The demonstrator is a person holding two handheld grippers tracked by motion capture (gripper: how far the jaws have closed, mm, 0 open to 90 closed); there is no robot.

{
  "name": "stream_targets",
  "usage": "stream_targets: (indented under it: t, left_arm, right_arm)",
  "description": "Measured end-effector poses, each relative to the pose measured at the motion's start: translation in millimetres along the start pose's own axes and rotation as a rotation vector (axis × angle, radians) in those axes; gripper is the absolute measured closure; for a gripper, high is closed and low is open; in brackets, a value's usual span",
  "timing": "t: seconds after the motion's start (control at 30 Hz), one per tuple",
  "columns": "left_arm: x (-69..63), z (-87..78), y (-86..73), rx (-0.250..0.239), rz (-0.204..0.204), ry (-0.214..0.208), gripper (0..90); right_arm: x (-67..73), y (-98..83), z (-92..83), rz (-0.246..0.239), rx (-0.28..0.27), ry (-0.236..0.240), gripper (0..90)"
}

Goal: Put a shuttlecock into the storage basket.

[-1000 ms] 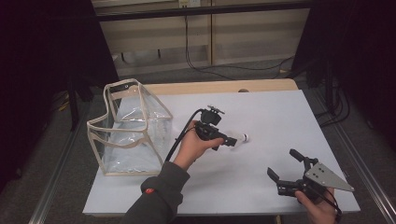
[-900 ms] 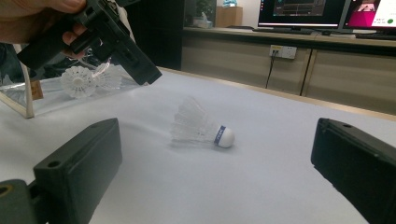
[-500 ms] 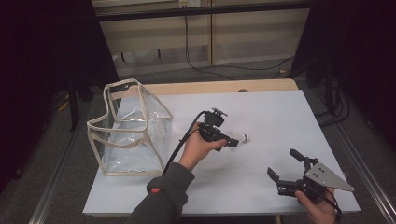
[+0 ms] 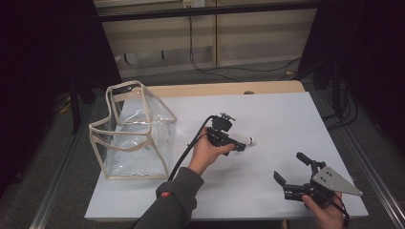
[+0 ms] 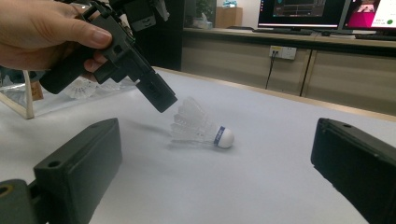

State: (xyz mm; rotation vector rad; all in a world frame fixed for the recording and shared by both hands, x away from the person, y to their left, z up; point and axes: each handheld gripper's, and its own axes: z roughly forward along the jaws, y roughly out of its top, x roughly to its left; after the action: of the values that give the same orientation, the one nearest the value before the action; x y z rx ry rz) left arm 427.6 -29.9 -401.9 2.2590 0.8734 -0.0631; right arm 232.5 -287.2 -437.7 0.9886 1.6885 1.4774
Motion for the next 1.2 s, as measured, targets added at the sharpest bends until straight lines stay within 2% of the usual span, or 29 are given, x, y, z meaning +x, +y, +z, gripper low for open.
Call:
stream_targets:
  t: [0.13, 0.2, 0.37, 0.6, 0.7, 1.03, 1.13, 1.2]
  left_arm:
    - [1.1, 3.5, -0.7, -0.001, 0.007, -0.004, 21.7]
    - [1.1, 5.7, -1.0, -0.004, 0.010, 0.010, 22.6]
    - [1.6, 9.5, -2.2, -0.014, 0.031, 0.024, 32.8]
    - [0.8, 19.2, -4.4, -0.032, 0.075, 0.045, 40.8]
    - [0.2, 23.3, -5.0, -0.049, 0.095, 0.033, 42.3]
    - [3.7, 32.0, -6.6, -0.037, 0.072, 0.027, 44.8]
    - [5.0, 34.2, -6.9, -0.059, 0.092, 0.022, 46.7]
    - [4.7, 36.9, -7.5, -0.074, 0.091, 0.007, 49.2]
  right_arm:
    - [-0.2, 0.0, 0.2, 0.000, 0.000, 0.000, 1.9]
    - [-0.1, 0.0, 0.3, -0.001, -0.001, 0.001, 1.9]
    - [-0.4, -0.1, 0.1, 0.000, 0.000, -0.001, 1.9]
    - [-0.4, -0.1, 0.2, 0.001, 0.000, 0.001, 1.9]
    - [-0.6, -0.1, 0.1, 0.001, -0.001, 0.000, 1.9]
    - [-0.6, -0.1, 0.3, 0.000, -0.002, 0.002, 1.9]
    - [-0.6, -0.2, 0.6, 0.000, -0.003, 0.001, 1.9]
    - [-0.5, -0.2, 0.7, 0.000, -0.003, 0.001, 1.9]
